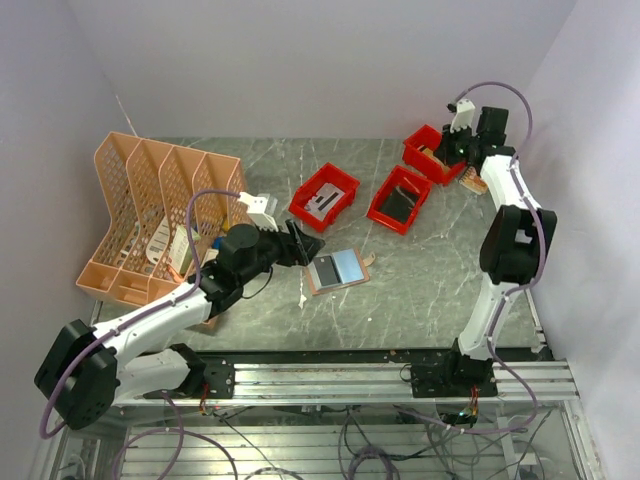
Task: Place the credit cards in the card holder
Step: Move the storage box to the center of the board.
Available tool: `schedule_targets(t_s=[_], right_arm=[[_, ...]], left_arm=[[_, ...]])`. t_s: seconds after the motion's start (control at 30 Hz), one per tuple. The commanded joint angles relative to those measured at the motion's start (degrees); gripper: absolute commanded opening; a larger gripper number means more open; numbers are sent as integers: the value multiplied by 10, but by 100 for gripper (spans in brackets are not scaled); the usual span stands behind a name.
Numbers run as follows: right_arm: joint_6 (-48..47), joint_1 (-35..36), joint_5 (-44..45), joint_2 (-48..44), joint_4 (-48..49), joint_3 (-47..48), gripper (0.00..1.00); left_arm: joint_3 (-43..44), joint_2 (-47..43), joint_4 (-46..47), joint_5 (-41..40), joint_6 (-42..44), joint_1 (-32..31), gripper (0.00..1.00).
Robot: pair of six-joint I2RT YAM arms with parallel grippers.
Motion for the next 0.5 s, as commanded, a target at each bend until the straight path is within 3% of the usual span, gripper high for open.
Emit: schedule_targets(t_s=[0.0, 0.17, 0.47], right_arm=[[-9, -2, 129, 87, -32, 76, 0], [-18, -8, 181, 162, -26, 160, 0], [-19, -32, 165, 238, -22, 230, 0]], left_arm=[[-25, -8, 35, 1, -10, 4, 84], [-31, -14, 23, -4, -14, 5, 84], [-19, -6, -3, -10, -8, 6, 84]])
